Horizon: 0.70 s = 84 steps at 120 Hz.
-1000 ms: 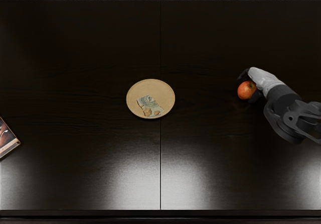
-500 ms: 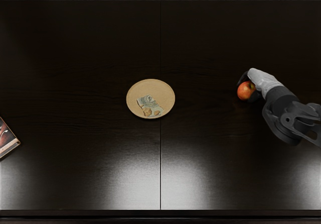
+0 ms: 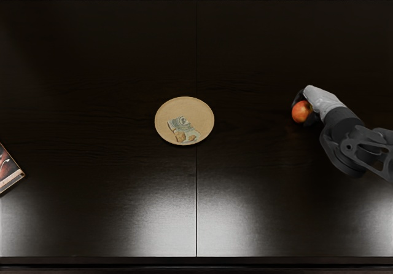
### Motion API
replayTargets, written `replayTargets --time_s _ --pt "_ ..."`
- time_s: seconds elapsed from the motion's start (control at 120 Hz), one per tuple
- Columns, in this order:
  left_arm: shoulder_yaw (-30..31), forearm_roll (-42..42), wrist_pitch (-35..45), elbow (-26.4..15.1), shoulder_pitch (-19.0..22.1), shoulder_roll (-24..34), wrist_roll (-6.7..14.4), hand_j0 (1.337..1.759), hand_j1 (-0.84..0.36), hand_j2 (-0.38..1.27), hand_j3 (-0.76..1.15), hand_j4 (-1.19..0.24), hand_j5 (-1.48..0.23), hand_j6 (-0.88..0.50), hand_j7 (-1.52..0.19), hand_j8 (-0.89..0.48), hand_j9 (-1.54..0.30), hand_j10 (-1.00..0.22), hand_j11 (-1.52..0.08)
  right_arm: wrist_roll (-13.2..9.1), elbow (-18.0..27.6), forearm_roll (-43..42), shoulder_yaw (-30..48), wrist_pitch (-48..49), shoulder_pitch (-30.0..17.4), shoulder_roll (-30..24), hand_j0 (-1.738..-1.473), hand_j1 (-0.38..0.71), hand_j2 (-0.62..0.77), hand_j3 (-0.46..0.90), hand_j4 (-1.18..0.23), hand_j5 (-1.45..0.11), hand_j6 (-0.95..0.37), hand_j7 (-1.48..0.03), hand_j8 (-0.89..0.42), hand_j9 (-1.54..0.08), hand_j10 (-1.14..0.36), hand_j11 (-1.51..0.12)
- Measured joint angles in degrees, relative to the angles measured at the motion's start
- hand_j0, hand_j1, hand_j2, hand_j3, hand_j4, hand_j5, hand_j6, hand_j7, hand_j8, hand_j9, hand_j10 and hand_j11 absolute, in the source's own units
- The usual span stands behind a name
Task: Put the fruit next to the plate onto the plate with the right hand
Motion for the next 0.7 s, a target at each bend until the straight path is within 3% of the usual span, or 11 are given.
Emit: replayTargets --time_s 0.158,0.25,0.267,0.333,0.475,0.7 --pt "0.01 0.00 0.00 0.00 0.06 0.00 -0.01 1.658 0.07 0.05 0.00 -0.23 -0.30 -0.23 -0.30 -0.23 -0.30 -0.23 -0.30 0.65 -0.48 0.33 0.09 0.11 0.00 0.17 -1.665 0.26 0.01 0.20 -0.53 -0.97 -0.34 -0.99 -0.38 -0.99 -0.76 -0.99" --pt "0.00 0.00 0.00 0.00 0.01 0.00 0.00 1.658 0.07 0.05 0.00 -0.23 -0.30 -0.23 -0.30 -0.23 -0.30 -0.23 -0.30 0.74 -0.49 0.65 0.36 0.15 0.11 0.14 -1.671 0.26 0.12 0.03 -0.52 -1.03 -0.35 -1.04 -0.38 -1.05 -0.80 -1.04" --pt "0.00 0.00 0.00 0.00 0.00 0.00 -0.01 1.658 0.07 0.05 0.00 -0.23 -0.30 -0.23 -0.30 -0.23 -0.30 -0.23 -0.30 0.80 -0.47 0.79 0.40 0.15 0.16 0.13 -1.658 0.25 0.13 0.00 -0.52 -1.05 -0.35 -1.05 -0.39 -1.06 -0.80 -1.06" --pt "0.01 0.00 0.00 0.00 0.00 0.00 0.01 1.658 0.07 0.05 0.00 -0.23 -0.30 -0.23 -0.30 -0.23 -0.30 -0.23 -0.30 0.76 -0.27 1.04 0.58 0.25 0.42 0.00 -1.653 0.25 0.18 0.00 -0.52 -1.09 -0.36 -1.07 -0.38 -1.10 -0.81 -1.09" --pt "0.00 0.00 0.00 0.00 0.00 0.00 0.01 1.658 0.07 0.05 0.00 -0.23 -0.30 -0.23 -0.30 -0.23 -0.30 -0.23 -0.30 0.83 0.71 2.33 2.07 0.76 0.96 -0.42 -1.648 0.27 0.25 0.00 -0.50 -1.14 -0.35 -1.10 -0.36 -1.13 -0.80 -1.13" --pt "-0.01 0.00 0.00 0.00 0.00 0.00 -0.01 1.658 0.07 0.05 0.00 -0.23 -0.30 -0.23 -0.30 -0.23 -0.30 -0.23 -0.30 2.12 3.30 8.56 3.07 1.66 3.67 -1.43 -1.644 0.26 0.24 0.00 -0.48 -1.16 -0.35 -1.12 -0.34 -1.15 -0.80 -1.16"
